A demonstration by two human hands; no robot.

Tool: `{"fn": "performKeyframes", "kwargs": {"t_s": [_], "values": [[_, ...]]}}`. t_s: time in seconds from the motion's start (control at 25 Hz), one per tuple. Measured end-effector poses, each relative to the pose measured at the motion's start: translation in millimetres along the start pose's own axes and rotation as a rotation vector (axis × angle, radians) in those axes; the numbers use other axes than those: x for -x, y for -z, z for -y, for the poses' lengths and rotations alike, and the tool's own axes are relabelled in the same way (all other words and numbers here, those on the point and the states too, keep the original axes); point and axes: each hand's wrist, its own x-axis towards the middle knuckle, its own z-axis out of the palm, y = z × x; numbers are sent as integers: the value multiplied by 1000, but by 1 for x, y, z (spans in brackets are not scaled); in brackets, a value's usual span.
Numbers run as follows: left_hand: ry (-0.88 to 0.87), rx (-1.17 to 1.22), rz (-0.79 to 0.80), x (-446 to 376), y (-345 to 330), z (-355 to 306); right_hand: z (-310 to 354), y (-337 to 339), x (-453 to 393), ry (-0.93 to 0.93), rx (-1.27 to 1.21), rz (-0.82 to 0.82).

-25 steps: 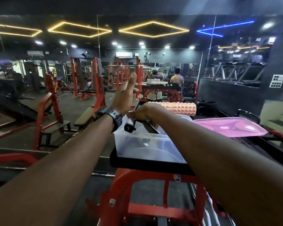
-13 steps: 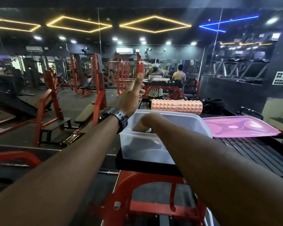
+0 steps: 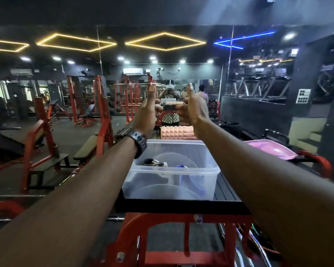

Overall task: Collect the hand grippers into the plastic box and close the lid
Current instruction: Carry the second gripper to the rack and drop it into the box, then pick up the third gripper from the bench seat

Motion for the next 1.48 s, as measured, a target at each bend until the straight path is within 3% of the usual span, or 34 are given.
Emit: {"fn": "performKeyframes", "kwargs": {"t_s": [0.6,1.12,1.28,1.48], "values": [[0,58,-44,8,-27,-30,26,32,12,105,-19,-8],[-25,62,-87,15,-1,-33,23,11,11,143,29,20],[-45,-69,-197,39,75,-41,28,-58,29,147,-15,302],[-5,-343,-553,128,207,-72,48,-195,111,148,-183,766]]}}
